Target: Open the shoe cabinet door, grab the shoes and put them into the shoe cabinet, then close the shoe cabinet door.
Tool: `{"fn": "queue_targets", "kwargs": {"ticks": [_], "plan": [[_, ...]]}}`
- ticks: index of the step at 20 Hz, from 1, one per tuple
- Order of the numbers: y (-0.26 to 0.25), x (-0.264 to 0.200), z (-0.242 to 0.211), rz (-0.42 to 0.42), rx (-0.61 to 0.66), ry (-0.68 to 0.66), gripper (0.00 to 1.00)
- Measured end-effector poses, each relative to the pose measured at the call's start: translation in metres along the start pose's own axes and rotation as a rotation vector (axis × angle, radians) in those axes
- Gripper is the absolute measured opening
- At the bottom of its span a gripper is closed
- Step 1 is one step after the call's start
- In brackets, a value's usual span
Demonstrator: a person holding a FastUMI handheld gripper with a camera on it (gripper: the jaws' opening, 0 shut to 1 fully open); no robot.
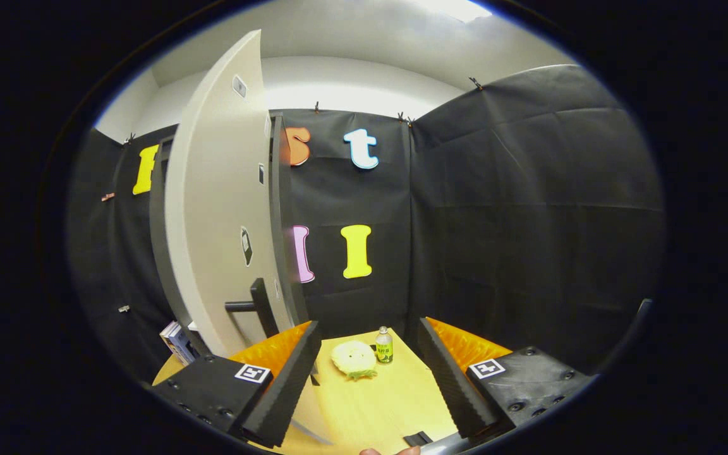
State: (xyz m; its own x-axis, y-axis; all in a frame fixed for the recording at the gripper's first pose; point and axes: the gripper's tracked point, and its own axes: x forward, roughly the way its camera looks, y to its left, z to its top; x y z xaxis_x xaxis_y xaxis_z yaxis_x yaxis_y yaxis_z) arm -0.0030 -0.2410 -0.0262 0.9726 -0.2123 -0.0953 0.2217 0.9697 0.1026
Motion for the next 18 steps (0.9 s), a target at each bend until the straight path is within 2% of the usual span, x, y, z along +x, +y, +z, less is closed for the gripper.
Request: {"fn": "queue_targets", "kwargs": {"ticks": [9, 18], "plan": [[0.035, -0.002, -0.003, 0.013, 0.011, 0.006, 0.98], [0.151, -0.025, -0.014, 0.161, 0.023, 0.027, 0.98]]}}
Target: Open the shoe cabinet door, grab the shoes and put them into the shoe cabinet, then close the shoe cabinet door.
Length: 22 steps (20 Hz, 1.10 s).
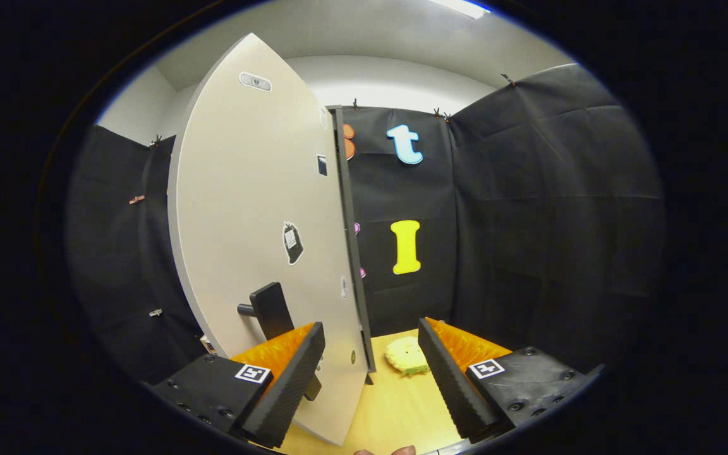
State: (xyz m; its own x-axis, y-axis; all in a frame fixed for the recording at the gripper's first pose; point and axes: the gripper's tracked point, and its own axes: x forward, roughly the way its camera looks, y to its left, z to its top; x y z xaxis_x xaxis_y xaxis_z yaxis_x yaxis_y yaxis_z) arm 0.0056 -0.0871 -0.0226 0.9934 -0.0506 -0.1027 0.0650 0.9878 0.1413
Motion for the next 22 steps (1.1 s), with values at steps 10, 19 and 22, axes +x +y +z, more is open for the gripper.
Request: {"fn": "queue_targets", "kwargs": {"ticks": [10, 19, 22], "plan": [[0.124, 0.026, -0.013, 0.147, 0.001, 0.013, 0.98], [0.133, 0.034, 0.002, 0.144, -0.047, -0.021, 0.98], [0.133, 0.036, 0.006, 0.137, -0.049, -0.027, 0.98]]}}
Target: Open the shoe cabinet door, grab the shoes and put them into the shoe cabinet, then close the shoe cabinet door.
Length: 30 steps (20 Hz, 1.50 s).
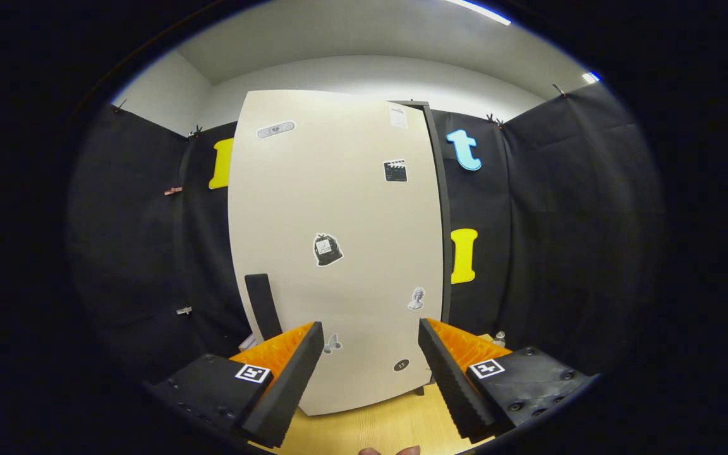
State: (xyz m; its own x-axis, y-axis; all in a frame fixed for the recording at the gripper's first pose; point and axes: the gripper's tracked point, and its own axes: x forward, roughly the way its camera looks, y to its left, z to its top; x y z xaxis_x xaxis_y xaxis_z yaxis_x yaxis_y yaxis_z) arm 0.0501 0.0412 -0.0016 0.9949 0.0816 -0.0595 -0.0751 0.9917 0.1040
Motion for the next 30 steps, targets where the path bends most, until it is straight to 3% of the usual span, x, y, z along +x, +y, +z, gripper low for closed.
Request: {"fn": "queue_targets", "kwargs": {"ticks": [5, 30], "plan": [[-0.0075, 0.0062, 0.0003, -0.032, -0.030, -0.009, 0.98], [-0.0055, -0.0002, 0.0044, -0.033, -0.016, -0.015, 0.98]]}}
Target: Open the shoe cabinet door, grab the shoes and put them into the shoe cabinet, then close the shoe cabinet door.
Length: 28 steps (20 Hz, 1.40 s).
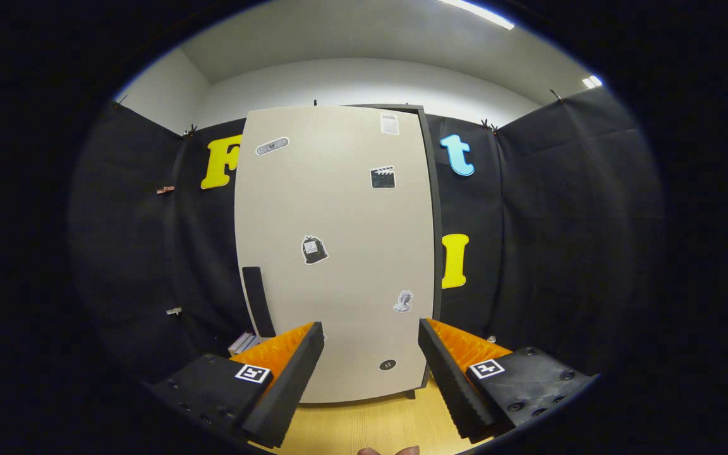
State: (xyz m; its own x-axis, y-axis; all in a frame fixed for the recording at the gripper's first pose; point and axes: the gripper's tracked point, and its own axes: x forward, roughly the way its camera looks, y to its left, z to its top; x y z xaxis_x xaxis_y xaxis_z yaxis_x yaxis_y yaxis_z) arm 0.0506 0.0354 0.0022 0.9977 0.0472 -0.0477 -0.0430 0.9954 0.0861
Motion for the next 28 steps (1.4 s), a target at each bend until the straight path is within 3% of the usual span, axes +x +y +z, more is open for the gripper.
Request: {"fn": "queue_targets", "kwargs": {"ticks": [28], "plan": [[0.005, -0.008, 0.006, 0.025, -0.002, -0.014, 0.98]]}}
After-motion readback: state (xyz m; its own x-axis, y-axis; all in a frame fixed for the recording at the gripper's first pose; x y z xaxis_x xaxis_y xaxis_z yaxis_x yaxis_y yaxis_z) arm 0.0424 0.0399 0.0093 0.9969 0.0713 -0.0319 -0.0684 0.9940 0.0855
